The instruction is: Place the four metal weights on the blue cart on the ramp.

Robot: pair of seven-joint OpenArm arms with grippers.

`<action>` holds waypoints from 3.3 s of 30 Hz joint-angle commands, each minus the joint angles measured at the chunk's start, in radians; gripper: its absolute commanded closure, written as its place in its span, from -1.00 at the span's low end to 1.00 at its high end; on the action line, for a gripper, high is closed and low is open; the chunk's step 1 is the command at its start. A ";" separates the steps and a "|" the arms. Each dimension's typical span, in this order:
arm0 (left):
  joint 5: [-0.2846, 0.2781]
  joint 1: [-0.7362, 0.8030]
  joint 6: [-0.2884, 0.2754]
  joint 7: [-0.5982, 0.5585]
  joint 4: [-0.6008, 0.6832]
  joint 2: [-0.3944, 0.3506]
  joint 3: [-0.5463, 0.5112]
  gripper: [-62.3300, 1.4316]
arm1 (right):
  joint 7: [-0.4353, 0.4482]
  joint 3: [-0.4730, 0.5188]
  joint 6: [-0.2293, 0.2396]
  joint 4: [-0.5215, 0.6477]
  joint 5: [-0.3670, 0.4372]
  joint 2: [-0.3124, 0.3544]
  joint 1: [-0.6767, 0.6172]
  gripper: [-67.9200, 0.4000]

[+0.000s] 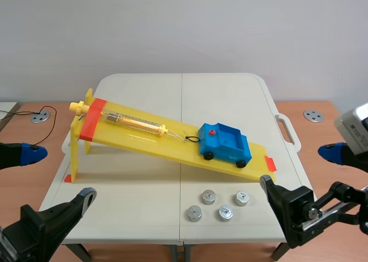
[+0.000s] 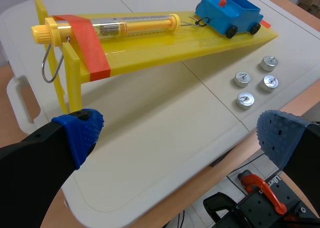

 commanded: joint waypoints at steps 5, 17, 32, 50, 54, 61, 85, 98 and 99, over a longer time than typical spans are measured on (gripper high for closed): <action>-0.077 0.021 -0.018 -0.141 0.069 0.002 -0.015 -1.00 | 0.114 0.031 -0.014 0.084 -0.016 0.049 0.018 -0.94; -0.078 0.021 -0.018 -0.130 0.069 -0.001 -0.015 -1.00 | 0.089 0.031 0.034 0.084 -0.049 0.049 0.043 -0.94; -0.079 -0.023 -0.029 -0.083 0.069 0.000 -0.015 -0.34 | 0.008 0.027 0.094 0.084 -0.036 0.049 0.117 -0.94; -0.077 -0.048 -0.036 -0.046 0.069 0.000 -0.015 0.84 | -0.113 -0.191 0.103 -0.007 -0.020 -0.021 0.251 -0.49; -0.078 -0.048 -0.036 -0.035 0.069 0.000 -0.015 0.84 | -0.148 -0.217 0.104 -0.062 -0.029 -0.051 0.287 -0.26; -0.078 -0.048 -0.037 -0.035 0.069 0.000 -0.015 0.84 | -0.177 -0.273 0.121 -0.125 -0.139 -0.106 0.365 -0.16; -0.078 -0.048 -0.037 -0.031 0.069 0.003 -0.015 0.84 | -0.090 -0.465 0.113 -0.402 -0.248 -0.214 0.505 -0.16; -0.079 -0.048 -0.037 -0.032 0.069 0.003 -0.015 0.84 | -0.017 -0.465 0.109 -0.460 -0.266 -0.270 0.528 -0.16; -0.079 -0.048 -0.037 -0.032 0.069 0.003 -0.015 0.84 | -0.012 -0.465 0.108 -0.470 -0.266 -0.275 0.530 -0.16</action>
